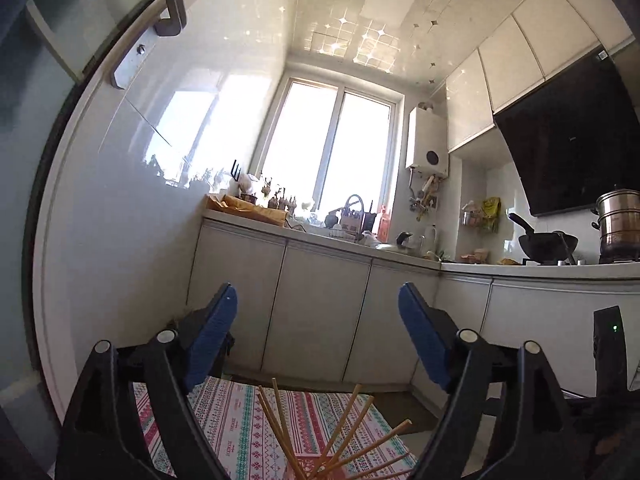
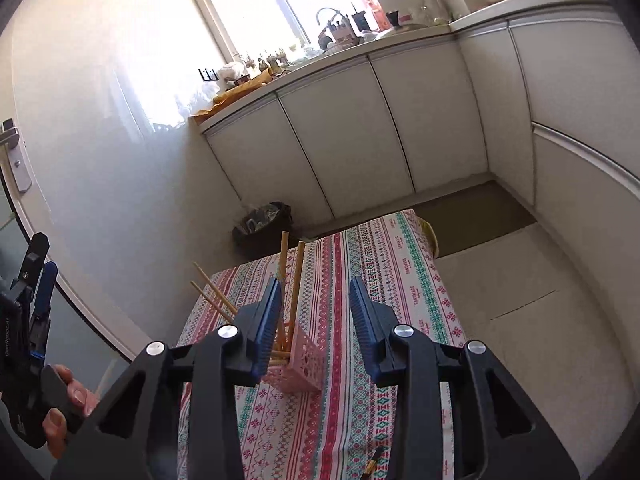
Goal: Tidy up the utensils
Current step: 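Raise both open tools away from the basket toward the black chopsticks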
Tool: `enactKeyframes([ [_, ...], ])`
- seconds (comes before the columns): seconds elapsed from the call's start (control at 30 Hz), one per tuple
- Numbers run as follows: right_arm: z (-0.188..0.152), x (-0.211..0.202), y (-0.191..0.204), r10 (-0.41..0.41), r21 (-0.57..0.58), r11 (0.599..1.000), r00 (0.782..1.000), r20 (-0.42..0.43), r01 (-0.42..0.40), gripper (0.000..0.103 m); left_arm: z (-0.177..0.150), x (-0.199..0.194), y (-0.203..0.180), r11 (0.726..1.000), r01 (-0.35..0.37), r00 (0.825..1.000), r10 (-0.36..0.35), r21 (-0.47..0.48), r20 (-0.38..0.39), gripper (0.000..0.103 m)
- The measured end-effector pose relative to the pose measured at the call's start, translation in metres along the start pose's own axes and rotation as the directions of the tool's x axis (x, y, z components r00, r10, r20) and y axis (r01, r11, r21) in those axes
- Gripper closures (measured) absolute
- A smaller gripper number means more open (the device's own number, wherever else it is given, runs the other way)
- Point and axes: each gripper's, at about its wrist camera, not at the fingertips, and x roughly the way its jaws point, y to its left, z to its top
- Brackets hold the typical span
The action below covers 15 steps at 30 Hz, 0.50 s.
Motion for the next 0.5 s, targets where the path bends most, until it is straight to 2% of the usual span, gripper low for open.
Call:
enactKeyframes([
  [0.07,-0.006,-0.012,0.004,-0.013,-0.002,1.0,1.0,-0.001,0.013,0.06,0.004,-0.001,-0.007,1.0,0.007,0.999,-0.006,0.021,-0.054,0.022],
  [0.17,-0.018,-0.027,0.011,-0.057,-0.022,0.998,0.998,-0.012,0.057,0.052,0.003,-0.004,-0.015,0.999,-0.003,0.989,0.009,0.037,-0.151,0.01],
  [0.23,-0.028,-0.036,0.012,-0.091,-0.037,0.995,0.996,-0.023,0.09,0.039,-0.004,-0.001,-0.019,0.999,0.003,0.971,0.007,0.042,-0.24,0.007],
  [0.27,-0.032,-0.04,0.011,-0.105,-0.036,0.994,0.994,-0.026,0.104,0.035,-0.009,0.001,-0.021,0.999,0.005,0.956,0.009,0.047,-0.294,0.007],
  [0.33,-0.044,-0.048,0.006,-0.14,-0.025,0.99,0.989,-0.038,0.139,0.02,-0.024,0.004,-0.025,0.998,0.021,0.914,0.004,0.057,-0.406,0.007],
  [0.4,-0.056,-0.054,-0.004,-0.161,-0.009,0.987,0.984,-0.071,0.161,0.016,-0.043,0.005,-0.026,0.997,0.031,0.869,0.005,0.065,-0.495,0.007],
  [0.43,-0.062,-0.057,-0.009,-0.179,-0.002,0.984,0.98,-0.088,0.179,0.013,-0.053,0.006,-0.026,0.997,0.031,0.841,0.01,0.068,-0.54,0.007],
  [0.5,-0.073,-0.06,-0.024,-0.224,0.008,0.974,0.967,-0.125,0.226,0.009,-0.072,0.01,-0.025,0.998,0.033,0.773,0.005,0.048,-0.635,0.007],
])
